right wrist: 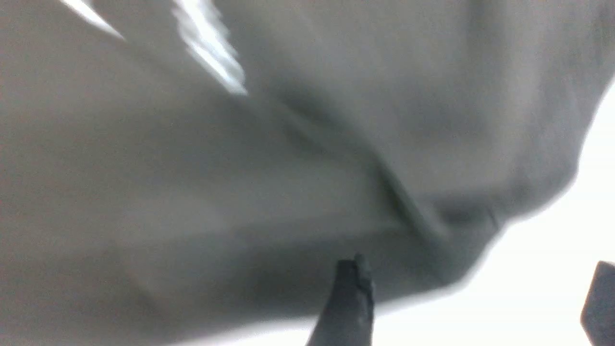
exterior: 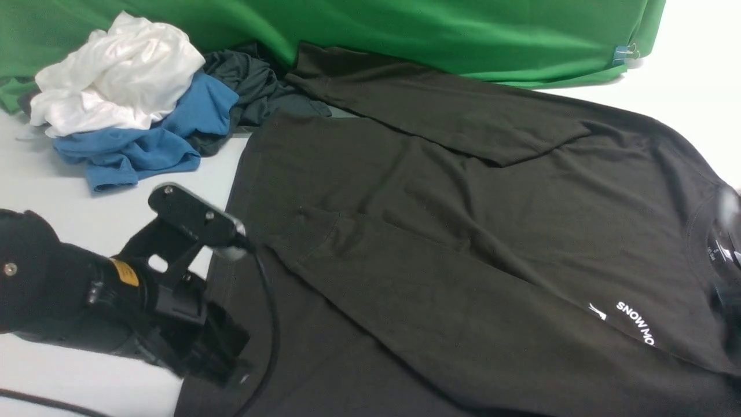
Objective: Fold a long-sleeved shirt on a white desktop.
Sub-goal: 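Grab the top left corner of the dark shirt with the left gripper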
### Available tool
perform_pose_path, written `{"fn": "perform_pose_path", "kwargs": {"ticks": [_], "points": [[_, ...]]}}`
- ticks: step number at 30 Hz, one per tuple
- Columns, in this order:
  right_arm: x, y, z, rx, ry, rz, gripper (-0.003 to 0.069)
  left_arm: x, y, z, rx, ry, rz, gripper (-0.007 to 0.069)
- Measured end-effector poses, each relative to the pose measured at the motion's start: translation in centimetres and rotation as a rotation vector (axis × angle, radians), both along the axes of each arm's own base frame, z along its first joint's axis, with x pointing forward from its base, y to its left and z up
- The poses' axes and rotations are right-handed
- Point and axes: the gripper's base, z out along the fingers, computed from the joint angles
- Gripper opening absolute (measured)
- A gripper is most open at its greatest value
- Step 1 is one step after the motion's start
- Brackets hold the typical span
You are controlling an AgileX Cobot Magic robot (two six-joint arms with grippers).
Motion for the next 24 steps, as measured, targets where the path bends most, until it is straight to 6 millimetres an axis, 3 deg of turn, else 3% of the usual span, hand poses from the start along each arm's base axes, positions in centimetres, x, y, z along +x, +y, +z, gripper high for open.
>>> {"fn": "perform_pose_path", "kwargs": {"ticks": [4, 5, 7, 9, 10, 11, 17, 19, 21, 24], "points": [[6.3, 2.0, 4.1, 0.070, -0.243, 0.153, 0.0402, 1.0, -0.6, 1.3, -0.037, -0.054, -0.028, 0.0017], [6.9, 2.1, 4.3, 0.069, -0.252, 0.171, 0.0389, 1.2, -0.7, 1.5, -0.037, -0.059, -0.032, 0.0017], [11.1, 2.6, 5.9, 0.056, -0.315, 0.283, 0.0340, 2.8, -1.2, 3.4, -0.043, -0.114, -0.051, 0.0017], [12.8, 2.8, 5.7, 0.048, -0.317, 0.330, 0.0333, 3.6, -1.4, 4.1, -0.037, -0.138, -0.058, 0.0017], [14.7, 3.0, 5.8, 0.036, -0.328, 0.375, 0.0328, 4.8, -1.6, 5.3, -0.032, -0.170, -0.064, 0.0017], [15.2, 3.0, 5.8, 0.033, -0.330, 0.385, 0.0328, 5.0, -1.6, 5.3, -0.030, -0.169, -0.064, 0.0017], [22.1, 3.7, 4.7, 0.000, -0.365, 0.506, 0.0353, 11.0, 0.2, 7.7, -0.053, -0.165, -0.021, 0.0017], [24.6, 3.9, 3.6, -0.014, -0.393, 0.535, 0.0409, 13.6, 1.8, 7.6, -0.106, -0.148, 0.031, 0.0017], [25.7, 4.0, 3.0, -0.022, -0.408, 0.551, 0.0438, 14.5, 2.4, 7.7, -0.128, -0.142, 0.048, 0.0017], [29.2, 4.2, 0.5, -0.044, -0.473, 0.577, 0.0518, 16.2, 3.2, 7.7, -0.152, -0.129, 0.046, 0.0018]]}}
